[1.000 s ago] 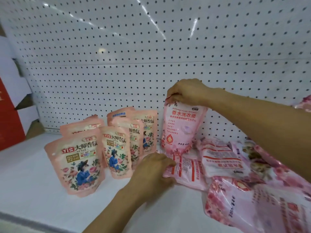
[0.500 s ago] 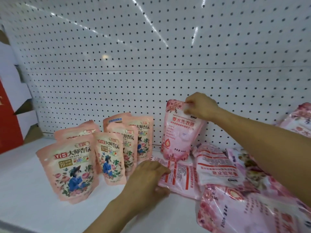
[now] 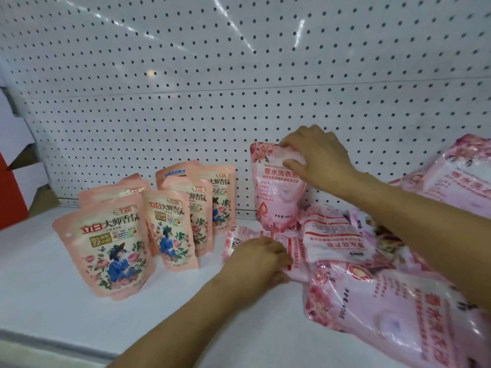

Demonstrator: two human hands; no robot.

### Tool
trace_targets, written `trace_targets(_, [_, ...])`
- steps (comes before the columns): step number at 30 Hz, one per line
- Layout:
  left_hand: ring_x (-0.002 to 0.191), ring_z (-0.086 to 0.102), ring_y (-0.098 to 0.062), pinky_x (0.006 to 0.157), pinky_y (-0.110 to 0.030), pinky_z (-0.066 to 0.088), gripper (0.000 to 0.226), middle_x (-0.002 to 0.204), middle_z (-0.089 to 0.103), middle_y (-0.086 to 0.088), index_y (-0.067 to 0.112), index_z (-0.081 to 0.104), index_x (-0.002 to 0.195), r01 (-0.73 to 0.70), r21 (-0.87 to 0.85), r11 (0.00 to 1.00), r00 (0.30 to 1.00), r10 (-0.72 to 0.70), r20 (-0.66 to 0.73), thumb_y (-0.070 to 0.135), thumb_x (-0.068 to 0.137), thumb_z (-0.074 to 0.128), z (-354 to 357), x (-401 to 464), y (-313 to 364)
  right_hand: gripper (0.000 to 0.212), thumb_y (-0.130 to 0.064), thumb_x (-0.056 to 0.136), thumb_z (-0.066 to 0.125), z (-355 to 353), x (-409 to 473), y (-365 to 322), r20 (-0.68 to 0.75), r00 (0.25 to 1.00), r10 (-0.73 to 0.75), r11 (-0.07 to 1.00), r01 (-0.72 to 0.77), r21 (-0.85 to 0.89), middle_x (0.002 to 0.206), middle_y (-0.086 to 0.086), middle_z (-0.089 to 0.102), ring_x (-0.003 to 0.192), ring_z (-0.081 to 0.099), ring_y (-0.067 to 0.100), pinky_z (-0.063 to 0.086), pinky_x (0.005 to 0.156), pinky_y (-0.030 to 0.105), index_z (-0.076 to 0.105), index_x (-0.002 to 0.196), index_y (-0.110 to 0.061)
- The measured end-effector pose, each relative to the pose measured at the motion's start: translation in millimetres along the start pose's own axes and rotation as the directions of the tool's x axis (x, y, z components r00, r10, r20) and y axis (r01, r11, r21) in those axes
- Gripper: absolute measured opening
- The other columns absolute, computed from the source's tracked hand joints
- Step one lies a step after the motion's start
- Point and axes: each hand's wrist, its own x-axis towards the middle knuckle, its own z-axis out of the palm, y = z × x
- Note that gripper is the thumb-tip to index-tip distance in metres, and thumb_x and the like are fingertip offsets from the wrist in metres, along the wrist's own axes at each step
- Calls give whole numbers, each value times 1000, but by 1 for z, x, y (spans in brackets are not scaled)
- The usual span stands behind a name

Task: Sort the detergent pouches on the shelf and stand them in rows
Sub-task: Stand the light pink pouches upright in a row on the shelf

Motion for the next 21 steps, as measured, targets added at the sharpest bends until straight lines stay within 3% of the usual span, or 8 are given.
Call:
trace_targets(2, [80, 65, -20, 68, -33, 56, 10, 87, 70, 4, 22, 68, 92, -78, 104, 992, 997, 75, 26, 30, 86, 69, -1, 0, -3, 22, -39, 91, 61, -9, -30, -8, 213, 976, -47, 988, 14, 151, 106, -10, 67, 100, 59, 11, 47, 92, 38, 68, 108, -27])
trace_targets(4, [62, 64, -21, 49, -28, 52, 15, 70, 66, 4, 20, 63, 80, -100, 174, 980, 995, 97, 24, 19, 75, 77, -4, 0, -5, 24, -47, 90, 59, -13, -59, -14, 556, 821, -132, 964, -25, 264, 101, -17, 70, 95, 62, 2, 51, 90, 33, 72, 102, -30])
trace_targets(6, [55, 63, -22, 42, -28, 49, 14, 66, 64, 3, 19, 60, 79, -87, 174, 981, 995, 96, -41, 17, 76, 73, -7, -2, -8, 31, -52, 91, 54, -13, -83, -8, 723, 675, -144, 966, -61, 249, 105, -19, 69, 96, 63, -1, 52, 92, 31, 70, 108, -32])
trace_targets(7, [57, 64, -24, 44, -31, 50, 6, 69, 65, 1, 19, 59, 82, -68, 167, 984, 992, 85, -94, 21, 85, 64, -10, -3, -10, 34, -54, 92, 52, -14, -93, -2, 740, 662, -118, 968, -91, 236, 107, -20, 69, 96, 63, -1, 52, 93, 31, 69, 111, -32])
trace_targets(10, [63, 64, -24, 52, -37, 52, 38, 79, 66, 2, 20, 57, 92, 74, 80, 994, 973, -54, -225, 41, 99, 27, -20, -12, -13, 47, -57, 92, 44, -22, -109, 14, 711, 703, 3, 969, -178, 173, 103, -5, 70, 94, 65, 14, 52, 89, 35, 68, 107, -20])
trace_targets(13, [54, 58, -17, 46, -34, 49, 33, 72, 62, 7, 24, 52, 89, 140, -54, 989, 920, -151, -362, 43, 102, 28, -35, -27, -12, 38, -48, 95, 46, -30, -116, 13, 677, 735, 32, 936, -260, 238, 118, -12, 64, 105, 60, 5, 47, 90, 17, 63, 123, -28])
trace_targets(17, [54, 48, -12, 49, -29, 40, 28, 61, 48, 9, 31, 37, 76, 259, -393, 882, 830, -411, -377, 38, 103, 36, -51, -38, -11, 35, -51, 94, 43, -32, -115, -4, 645, 763, 37, 623, -523, 582, 114, -20, 69, 105, 64, -2, 47, 83, 11, 64, 118, -38])
trace_targets(21, [55, 39, -11, 48, -30, 37, 36, 63, 43, 2, 7, 44, 77, 179, -738, 650, 706, -607, -364, 33, 103, 42, -61, -43, -10, 36, -30, 80, 63, -29, -94, -29, 476, 873, 105, 281, -485, 828, 106, -1, 75, 94, 73, 16, 59, 76, 23, 65, 114, -20])
